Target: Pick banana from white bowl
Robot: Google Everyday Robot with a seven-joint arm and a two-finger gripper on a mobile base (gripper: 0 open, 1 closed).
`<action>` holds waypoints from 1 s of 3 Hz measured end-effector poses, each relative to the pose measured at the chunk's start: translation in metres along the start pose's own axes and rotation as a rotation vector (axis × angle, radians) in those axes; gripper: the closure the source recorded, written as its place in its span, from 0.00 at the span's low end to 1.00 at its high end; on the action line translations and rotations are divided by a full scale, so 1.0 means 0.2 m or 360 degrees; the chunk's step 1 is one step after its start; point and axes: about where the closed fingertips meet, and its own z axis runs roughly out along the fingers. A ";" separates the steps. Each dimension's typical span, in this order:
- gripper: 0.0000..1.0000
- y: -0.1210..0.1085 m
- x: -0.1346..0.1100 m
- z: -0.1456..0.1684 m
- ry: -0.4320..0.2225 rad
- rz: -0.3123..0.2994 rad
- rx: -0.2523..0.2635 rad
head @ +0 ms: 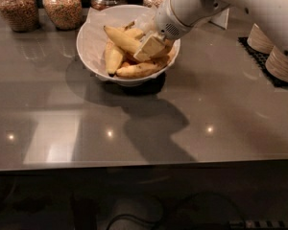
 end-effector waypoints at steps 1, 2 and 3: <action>0.52 0.00 0.01 0.02 0.0002 0.0008 -0.0011; 0.73 0.00 0.00 0.03 0.0002 0.0008 -0.0016; 0.96 0.02 -0.04 0.01 -0.0008 -0.0024 -0.0029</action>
Offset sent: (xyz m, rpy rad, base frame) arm 0.0042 0.0049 -0.0067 0.0055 0.0220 0.0076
